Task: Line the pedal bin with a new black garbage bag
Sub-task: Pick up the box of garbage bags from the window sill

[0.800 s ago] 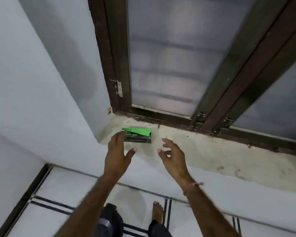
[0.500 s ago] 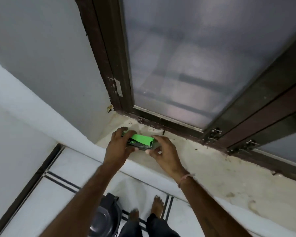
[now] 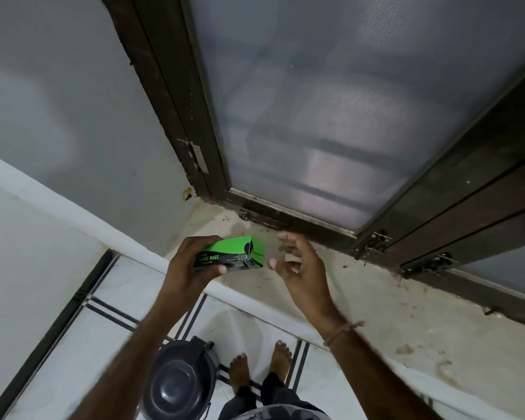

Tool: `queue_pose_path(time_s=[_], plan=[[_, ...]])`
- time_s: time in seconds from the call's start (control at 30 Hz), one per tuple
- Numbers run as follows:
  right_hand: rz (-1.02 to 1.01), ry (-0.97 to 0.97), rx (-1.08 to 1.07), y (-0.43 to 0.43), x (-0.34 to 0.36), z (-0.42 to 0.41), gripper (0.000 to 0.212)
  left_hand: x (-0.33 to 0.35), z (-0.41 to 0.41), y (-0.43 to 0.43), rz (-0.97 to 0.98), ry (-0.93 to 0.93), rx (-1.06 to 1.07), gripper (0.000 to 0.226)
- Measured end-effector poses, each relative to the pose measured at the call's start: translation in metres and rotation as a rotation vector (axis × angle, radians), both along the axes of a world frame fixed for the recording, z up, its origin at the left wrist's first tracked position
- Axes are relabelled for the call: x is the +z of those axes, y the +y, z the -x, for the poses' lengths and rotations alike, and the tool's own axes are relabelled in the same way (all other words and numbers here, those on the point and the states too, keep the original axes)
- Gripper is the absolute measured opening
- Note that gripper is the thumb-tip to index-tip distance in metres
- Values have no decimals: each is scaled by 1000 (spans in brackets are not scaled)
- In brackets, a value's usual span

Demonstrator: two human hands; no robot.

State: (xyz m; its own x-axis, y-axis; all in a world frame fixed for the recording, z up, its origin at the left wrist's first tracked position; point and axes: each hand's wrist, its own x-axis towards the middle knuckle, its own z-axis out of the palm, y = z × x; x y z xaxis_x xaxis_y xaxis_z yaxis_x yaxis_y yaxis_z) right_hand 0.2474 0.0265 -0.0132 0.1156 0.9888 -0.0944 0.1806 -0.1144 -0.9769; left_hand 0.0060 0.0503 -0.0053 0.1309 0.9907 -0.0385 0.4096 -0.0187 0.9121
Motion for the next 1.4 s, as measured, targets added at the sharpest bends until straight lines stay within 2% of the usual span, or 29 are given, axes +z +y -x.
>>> queue_pose_path(time_s=[0.1,0.17,0.27,0.6,0.73,0.8,0.9,1.07,1.17,1.27,1.4], plan=[[-253,-242,-12,-4,10,6,28,3,1,-3,-20,20,24,52],[-295,-244,29,-7,16,10,20,4,1,-4,-25,41,61,52],[-269,-159,66,-13,22,18,20,6,0,-7,-48,73,77,52],[-222,-113,93,-20,29,23,52,17,-4,-14,-60,32,59,50],[-163,-133,133,-17,29,20,46,19,2,-13,-81,105,-1,53],[-155,-100,118,-15,29,17,36,20,3,-12,-84,126,-13,54],[-157,48,47,-16,27,14,16,23,3,-12,-69,128,19,52],[-85,266,2,-14,22,17,6,28,1,-15,-45,93,26,50],[-49,332,31,-12,22,19,29,29,1,-14,-68,125,17,51],[-40,258,61,-10,20,19,53,34,0,-12,-89,162,14,53],[9,253,75,-8,17,17,63,50,-5,-7,-135,283,-50,51]])
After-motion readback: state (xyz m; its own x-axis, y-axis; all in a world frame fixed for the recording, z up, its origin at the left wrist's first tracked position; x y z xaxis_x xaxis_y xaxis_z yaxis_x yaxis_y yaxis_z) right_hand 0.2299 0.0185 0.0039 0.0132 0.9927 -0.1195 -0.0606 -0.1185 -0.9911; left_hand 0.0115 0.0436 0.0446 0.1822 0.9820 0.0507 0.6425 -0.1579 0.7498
